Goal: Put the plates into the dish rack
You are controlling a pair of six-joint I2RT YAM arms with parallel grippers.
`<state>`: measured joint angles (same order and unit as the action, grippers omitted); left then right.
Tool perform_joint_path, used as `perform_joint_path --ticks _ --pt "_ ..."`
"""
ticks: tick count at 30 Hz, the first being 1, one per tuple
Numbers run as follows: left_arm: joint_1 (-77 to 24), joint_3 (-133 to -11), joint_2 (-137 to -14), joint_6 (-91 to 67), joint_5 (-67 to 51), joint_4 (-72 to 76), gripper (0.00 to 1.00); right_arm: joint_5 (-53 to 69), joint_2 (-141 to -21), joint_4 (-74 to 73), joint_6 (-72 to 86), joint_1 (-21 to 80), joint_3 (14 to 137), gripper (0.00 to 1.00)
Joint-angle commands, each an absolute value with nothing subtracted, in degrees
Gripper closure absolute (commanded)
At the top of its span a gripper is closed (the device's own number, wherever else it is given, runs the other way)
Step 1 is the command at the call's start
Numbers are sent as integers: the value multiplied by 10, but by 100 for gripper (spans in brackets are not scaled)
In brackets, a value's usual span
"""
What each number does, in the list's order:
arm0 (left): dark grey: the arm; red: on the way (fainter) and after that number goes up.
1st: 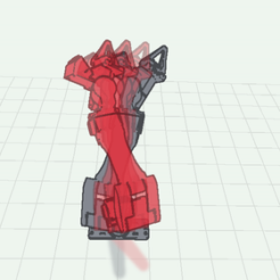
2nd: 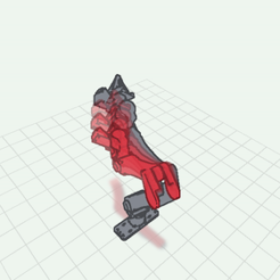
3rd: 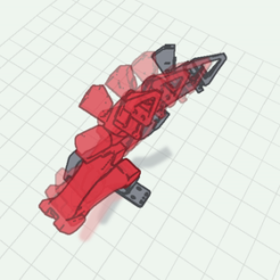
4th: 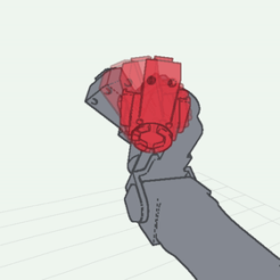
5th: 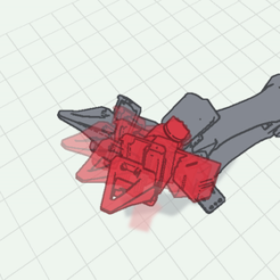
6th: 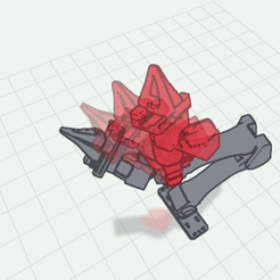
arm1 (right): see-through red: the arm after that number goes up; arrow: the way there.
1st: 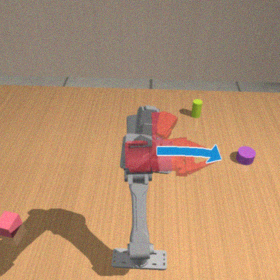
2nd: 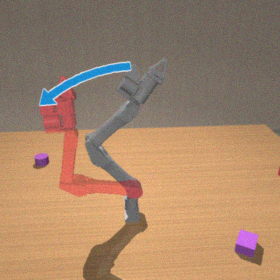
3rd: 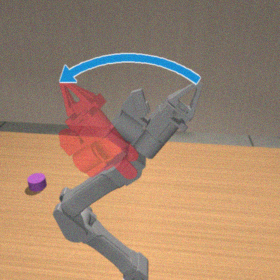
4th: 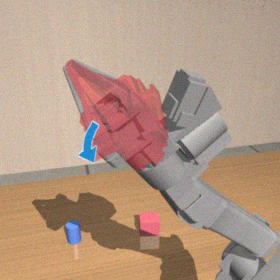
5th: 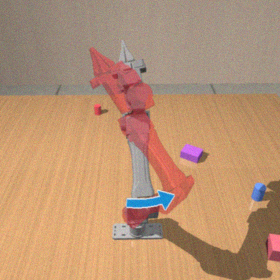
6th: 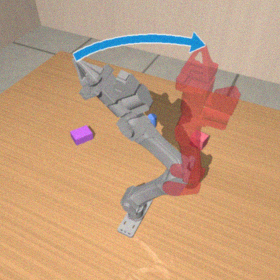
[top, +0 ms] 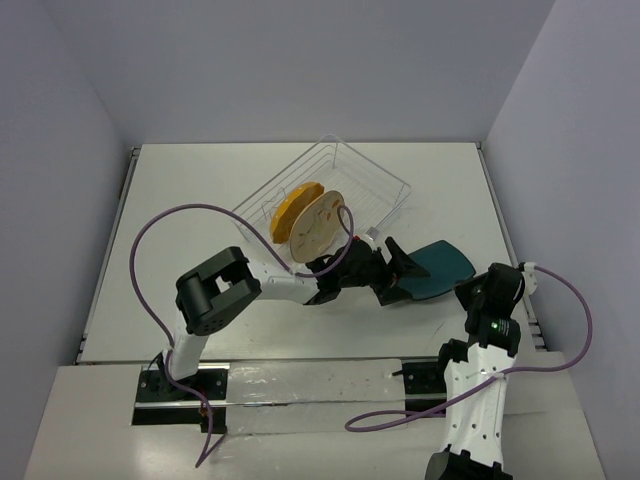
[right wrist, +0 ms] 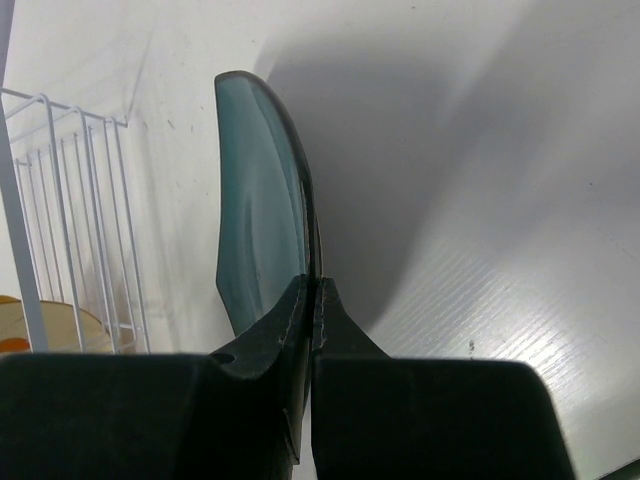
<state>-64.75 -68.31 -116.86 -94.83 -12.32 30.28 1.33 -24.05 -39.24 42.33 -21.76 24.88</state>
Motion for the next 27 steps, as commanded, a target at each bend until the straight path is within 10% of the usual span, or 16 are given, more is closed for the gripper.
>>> perform_joint_path --ticks 1,27 --pt "-668 -638 -1204 -1027 -164 244 2 47 -233 -366 421 -213 287 100" --pt "-667 -605 -1130 -1023 -92 155 1 64 -245 -387 410 -198 310 100"
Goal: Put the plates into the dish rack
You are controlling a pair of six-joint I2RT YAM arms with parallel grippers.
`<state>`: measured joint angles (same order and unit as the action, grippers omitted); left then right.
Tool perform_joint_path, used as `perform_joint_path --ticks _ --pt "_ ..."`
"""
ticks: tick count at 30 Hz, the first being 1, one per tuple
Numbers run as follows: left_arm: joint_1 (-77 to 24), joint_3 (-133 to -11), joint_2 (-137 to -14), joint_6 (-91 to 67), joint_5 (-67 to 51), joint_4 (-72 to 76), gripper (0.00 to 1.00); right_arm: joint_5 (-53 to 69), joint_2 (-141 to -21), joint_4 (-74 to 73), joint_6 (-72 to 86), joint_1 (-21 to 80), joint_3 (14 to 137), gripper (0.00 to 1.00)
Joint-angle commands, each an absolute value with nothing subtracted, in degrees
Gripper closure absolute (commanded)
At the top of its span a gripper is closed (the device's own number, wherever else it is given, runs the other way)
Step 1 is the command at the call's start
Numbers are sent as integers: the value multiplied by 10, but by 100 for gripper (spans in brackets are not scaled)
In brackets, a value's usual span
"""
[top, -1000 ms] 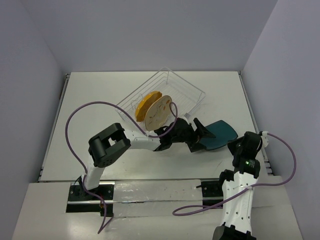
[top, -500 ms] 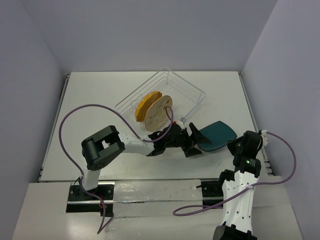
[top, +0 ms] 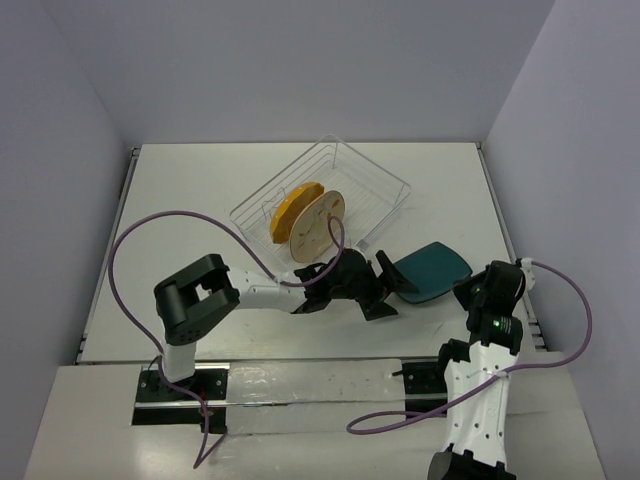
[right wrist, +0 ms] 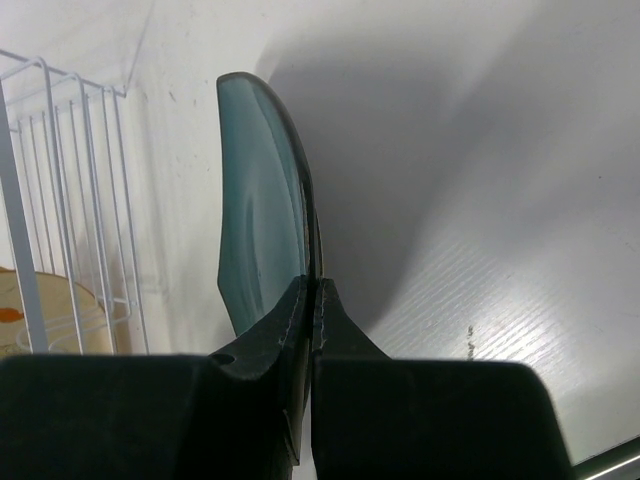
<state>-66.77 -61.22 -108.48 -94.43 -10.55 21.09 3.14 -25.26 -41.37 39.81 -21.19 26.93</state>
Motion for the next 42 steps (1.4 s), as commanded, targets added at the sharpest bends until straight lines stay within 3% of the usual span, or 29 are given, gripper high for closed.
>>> perform_joint_path --ticks 1,12,28,42 --pt "-667 -603 -1132 -1027 -87 175 1 73 -243 -388 413 -196 313 100" --pt "-694 -595 -1172 -1064 -66 230 1 21 -266 -382 414 -163 354 100" --pt "-727 -555 -1207 -1146 -88 259 2 41 -193 -376 463 -133 280 100" --pt "-727 -543 -1183 -1149 -48 226 19 58 -163 -470 505 -109 337 100"
